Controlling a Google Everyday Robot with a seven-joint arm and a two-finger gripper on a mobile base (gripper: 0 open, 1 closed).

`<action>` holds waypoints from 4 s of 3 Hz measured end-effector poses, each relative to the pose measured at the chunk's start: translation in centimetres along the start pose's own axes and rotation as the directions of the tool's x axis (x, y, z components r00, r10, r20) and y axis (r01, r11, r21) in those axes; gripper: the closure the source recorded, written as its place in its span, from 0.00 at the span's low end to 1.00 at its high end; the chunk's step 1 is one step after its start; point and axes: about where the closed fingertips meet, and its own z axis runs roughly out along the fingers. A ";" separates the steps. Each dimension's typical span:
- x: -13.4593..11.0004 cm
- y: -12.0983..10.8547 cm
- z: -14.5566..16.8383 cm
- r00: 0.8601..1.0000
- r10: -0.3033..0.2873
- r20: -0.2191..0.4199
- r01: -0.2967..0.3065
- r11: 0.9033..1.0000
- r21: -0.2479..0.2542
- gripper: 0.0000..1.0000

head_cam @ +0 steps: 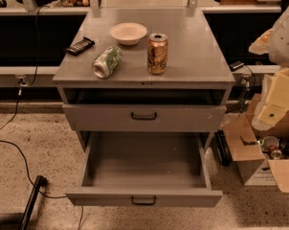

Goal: Place orange can into middle drawer

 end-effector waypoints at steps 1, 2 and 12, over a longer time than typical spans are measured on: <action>0.0 0.0 0.0 1.000 -0.001 0.001 0.001 1.000 0.000 0.00; -0.9 0.1 0.1 0.999 -0.023 0.022 0.023 1.000 -0.001 0.00; -20.9 -21.5 15.1 0.590 0.027 0.807 -0.067 0.998 0.015 0.00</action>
Offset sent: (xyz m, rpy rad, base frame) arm 0.0016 0.0167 -0.0040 0.0291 0.0082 0.0597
